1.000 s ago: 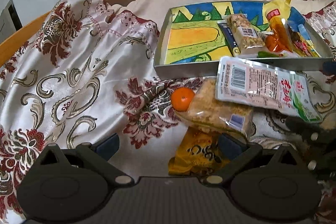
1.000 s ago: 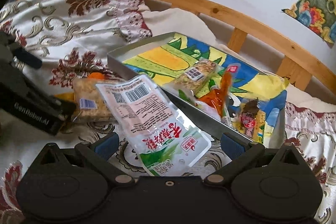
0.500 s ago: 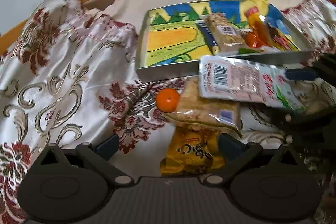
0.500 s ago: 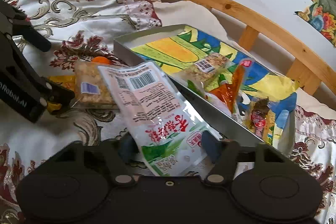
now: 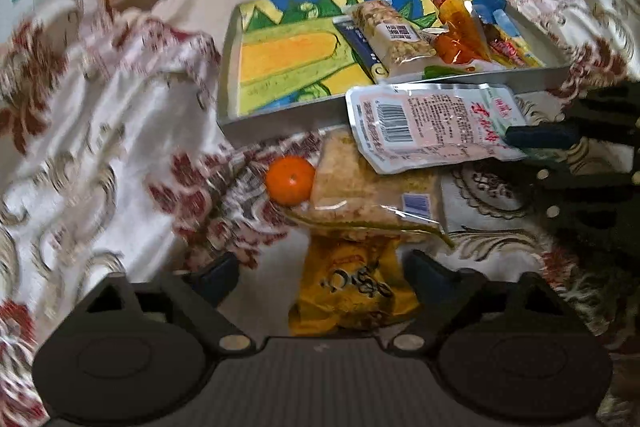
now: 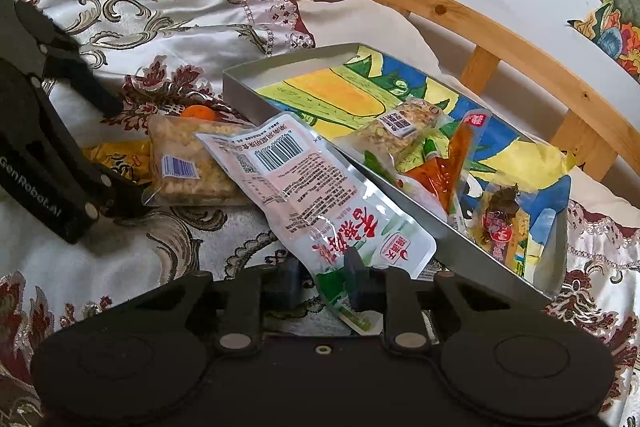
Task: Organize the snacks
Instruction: 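Lower right tool onto white milk packet while left tool approaches gold bag, then grasp white milk packet with right tool while left tool grasps gold bag, then lift both snacks and carry them over the dinosaur tin tray, then lower both snacks into the tray and open both tools, then withdraw both tools from the tray back over the remaining snacks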
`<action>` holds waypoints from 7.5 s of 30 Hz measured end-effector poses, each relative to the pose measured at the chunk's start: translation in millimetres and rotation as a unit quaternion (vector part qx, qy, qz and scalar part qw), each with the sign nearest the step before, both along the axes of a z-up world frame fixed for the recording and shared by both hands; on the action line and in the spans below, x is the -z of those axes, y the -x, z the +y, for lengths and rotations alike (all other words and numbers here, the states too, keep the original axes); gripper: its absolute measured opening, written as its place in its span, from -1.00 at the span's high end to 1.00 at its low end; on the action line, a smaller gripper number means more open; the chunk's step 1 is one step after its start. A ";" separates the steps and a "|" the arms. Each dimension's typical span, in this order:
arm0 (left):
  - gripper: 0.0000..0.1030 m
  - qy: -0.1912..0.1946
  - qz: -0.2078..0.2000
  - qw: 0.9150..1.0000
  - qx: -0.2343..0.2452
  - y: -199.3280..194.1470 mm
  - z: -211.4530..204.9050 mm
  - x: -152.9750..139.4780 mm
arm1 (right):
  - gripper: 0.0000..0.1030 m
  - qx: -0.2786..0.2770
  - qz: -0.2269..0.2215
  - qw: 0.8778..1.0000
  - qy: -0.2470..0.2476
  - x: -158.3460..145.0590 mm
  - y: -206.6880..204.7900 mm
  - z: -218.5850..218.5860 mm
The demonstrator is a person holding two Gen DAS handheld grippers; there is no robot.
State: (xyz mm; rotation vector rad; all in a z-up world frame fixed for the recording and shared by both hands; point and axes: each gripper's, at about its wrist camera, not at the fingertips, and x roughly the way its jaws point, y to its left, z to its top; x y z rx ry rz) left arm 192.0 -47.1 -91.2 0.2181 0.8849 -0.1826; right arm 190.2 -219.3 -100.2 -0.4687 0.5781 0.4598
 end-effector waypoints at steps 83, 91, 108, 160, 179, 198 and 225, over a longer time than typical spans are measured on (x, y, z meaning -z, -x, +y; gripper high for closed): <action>0.10 0.033 0.059 0.994 -0.089 66.3 4.5 -31.5 | -0.07 -0.074 0.160 0.977 -0.123 -28.6 20.7 -3.2; 0.10 0.083 0.016 0.985 -0.150 66.5 6.4 -37.1 | -0.07 -0.090 0.058 0.994 -0.031 -32.8 43.1 6.9; 0.09 0.117 -0.083 0.977 -0.159 7.9 -17.2 -94.0 | -0.08 0.051 -0.075 0.985 -0.149 -94.1 6.5 -62.3; 0.07 0.103 -0.060 0.977 -0.175 -166.1 -57.0 -25.9 | -0.13 0.199 -0.012 0.958 -0.208 -26.2 -132.0 -104.9; -0.41 0.113 -0.063 0.975 -0.182 -160.9 -52.3 -25.9 | -0.64 0.199 -0.017 0.956 -0.216 -27.3 -131.3 -105.1; -0.97 0.144 -0.145 0.955 -0.216 -96.2 -20.2 -84.7 | -0.98 0.191 -0.098 0.944 -0.250 -89.5 -80.3 -102.3; -0.99 0.094 -0.148 0.960 -0.219 70.2 -1.6 -124.1 | -0.99 0.172 -0.122 0.943 -0.258 -139.4 95.9 -81.2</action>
